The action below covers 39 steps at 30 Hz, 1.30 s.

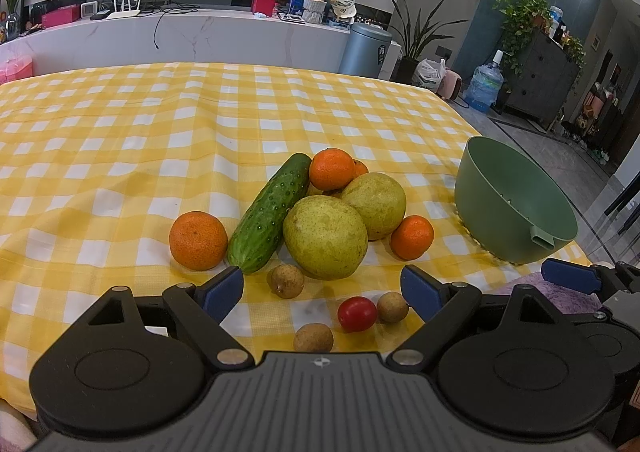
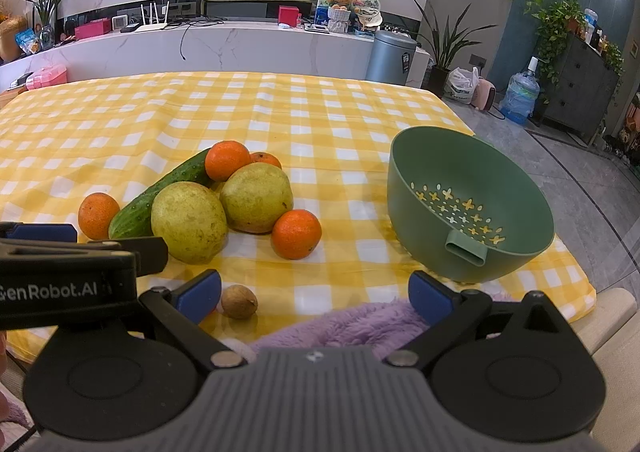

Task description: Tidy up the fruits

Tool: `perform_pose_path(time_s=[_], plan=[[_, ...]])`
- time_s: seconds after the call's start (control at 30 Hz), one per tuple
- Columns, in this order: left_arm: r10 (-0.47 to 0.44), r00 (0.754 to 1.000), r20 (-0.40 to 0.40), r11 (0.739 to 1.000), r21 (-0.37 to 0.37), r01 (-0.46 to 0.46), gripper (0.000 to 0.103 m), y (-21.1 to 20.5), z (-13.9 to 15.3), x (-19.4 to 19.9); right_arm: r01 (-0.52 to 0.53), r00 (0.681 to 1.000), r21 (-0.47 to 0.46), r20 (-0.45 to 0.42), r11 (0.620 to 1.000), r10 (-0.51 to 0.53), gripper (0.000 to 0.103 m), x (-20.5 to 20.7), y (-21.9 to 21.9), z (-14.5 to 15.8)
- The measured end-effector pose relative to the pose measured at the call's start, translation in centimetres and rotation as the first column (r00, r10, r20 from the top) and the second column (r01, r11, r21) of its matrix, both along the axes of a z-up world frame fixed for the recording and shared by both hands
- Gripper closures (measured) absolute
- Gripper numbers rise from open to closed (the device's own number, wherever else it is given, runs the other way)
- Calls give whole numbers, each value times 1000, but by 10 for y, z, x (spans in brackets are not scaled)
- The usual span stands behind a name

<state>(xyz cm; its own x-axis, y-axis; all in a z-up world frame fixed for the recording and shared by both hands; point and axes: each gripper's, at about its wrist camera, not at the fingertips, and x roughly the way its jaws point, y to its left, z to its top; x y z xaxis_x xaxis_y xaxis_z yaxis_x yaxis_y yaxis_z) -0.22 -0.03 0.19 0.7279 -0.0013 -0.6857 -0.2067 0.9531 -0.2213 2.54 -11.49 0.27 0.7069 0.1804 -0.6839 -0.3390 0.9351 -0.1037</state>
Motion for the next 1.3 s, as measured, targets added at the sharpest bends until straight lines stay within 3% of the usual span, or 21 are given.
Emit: perform_pose_path(time_s=[0.77, 0.9, 1.1, 1.3], plan=[[-17, 1000, 1, 1000, -13, 17, 0, 2, -2, 1, -16, 1000, 15, -12, 1000, 16, 6, 1, 0, -2], [-16, 1000, 10, 1000, 12, 16, 0, 4, 1, 1, -4, 1000, 13, -15, 1000, 5, 5, 2, -1, 0], [56, 998, 20, 998, -30, -56, 0, 25, 4, 2, 17, 999, 86, -39, 996, -14, 5, 11, -8, 9], [126, 992, 4, 990, -61, -126, 0, 49, 3, 7, 10, 999, 99, -44, 995, -6, 5, 28, 0, 18]])
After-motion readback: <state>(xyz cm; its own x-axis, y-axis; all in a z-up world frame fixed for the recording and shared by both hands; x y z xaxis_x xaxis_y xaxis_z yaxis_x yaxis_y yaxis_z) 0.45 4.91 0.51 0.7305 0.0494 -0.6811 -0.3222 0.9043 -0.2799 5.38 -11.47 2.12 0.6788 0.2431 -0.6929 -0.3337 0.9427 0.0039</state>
